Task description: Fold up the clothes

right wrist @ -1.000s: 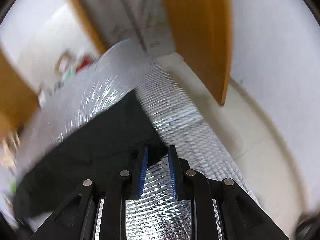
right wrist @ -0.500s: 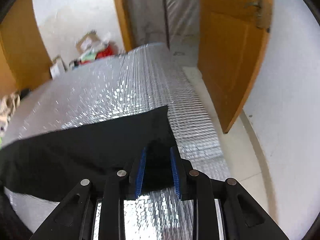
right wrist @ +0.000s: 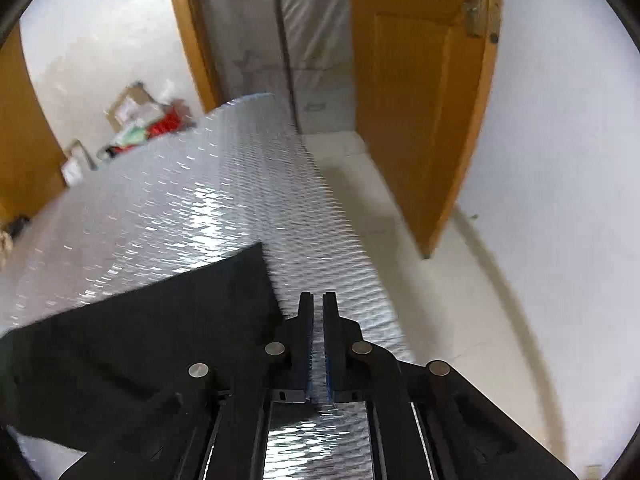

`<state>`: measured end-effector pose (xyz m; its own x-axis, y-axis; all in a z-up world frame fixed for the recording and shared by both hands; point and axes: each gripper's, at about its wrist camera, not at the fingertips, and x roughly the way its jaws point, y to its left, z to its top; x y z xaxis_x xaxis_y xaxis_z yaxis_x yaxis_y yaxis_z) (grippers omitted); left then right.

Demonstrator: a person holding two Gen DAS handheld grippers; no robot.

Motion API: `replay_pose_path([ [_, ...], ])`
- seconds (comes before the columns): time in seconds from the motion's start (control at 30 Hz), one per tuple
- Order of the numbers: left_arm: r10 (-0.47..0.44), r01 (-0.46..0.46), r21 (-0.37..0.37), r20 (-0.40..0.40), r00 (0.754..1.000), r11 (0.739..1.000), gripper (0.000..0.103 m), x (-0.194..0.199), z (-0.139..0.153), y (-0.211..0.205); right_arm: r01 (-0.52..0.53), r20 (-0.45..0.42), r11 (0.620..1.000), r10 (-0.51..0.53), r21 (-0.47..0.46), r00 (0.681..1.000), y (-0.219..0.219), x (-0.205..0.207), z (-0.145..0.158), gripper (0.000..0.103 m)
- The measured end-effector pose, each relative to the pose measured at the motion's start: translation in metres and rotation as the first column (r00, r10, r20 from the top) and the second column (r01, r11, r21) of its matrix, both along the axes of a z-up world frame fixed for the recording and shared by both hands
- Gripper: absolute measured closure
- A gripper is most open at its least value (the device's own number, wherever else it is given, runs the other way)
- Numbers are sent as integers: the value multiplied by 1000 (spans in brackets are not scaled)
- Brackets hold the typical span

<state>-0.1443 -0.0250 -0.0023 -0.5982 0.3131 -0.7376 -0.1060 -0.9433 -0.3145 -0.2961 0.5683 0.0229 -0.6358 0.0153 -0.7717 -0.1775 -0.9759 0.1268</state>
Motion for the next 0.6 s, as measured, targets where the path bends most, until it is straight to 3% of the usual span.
replay_pose_path([
  [0.17,-2,2,3,-1,1000,1000,98,2,1,-4,-120,18,991,119,55,993,-31,-15,-9,91],
  [0.33,-1,1,18,-23,1000,1000,98,4,8,-7,54,48,998,-55,15,997,-10,-33,-7,88],
  [0.4,2,-1,26,-45,999,1000,98,8,13,-11,70,29,998,-70,-1,997,-9,-28,6,88],
  [0.6,6,-4,22,-112,994,1000,98,28,37,-22,-42,-131,999,38,-33,991,-41,31,71,84],
])
